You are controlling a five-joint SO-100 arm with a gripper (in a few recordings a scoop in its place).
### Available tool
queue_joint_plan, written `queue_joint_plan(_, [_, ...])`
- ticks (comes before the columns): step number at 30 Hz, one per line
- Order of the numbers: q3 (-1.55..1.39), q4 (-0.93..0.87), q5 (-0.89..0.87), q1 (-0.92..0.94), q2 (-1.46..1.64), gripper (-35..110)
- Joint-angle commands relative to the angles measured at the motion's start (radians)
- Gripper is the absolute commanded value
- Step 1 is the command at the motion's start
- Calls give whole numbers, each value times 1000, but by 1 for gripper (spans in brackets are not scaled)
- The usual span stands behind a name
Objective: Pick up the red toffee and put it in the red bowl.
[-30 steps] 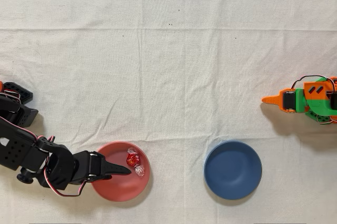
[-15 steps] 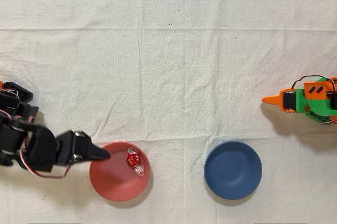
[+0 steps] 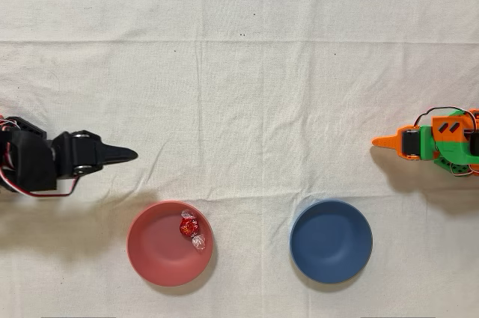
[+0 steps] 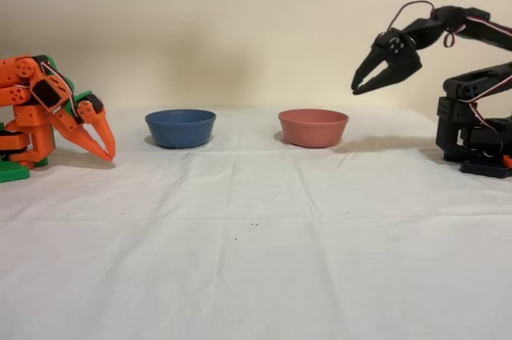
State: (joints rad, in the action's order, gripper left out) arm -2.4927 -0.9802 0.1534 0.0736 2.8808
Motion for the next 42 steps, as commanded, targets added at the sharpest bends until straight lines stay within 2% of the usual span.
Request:
queue_joint_plan(1, [-117, 8, -44, -5, 192, 1])
queue_joint_plan(5, [-227, 17, -20, -2, 333, 1])
queue_joint_plan(10, [-327, 115, -12, -2, 334, 1])
queue_joint_plan(22, [-561, 299, -129, -35, 334, 1])
queue_joint_plan(34, [-571, 101, -249, -77, 336, 1])
queue_joint_plan(42, [-571, 95, -196, -75, 336, 1])
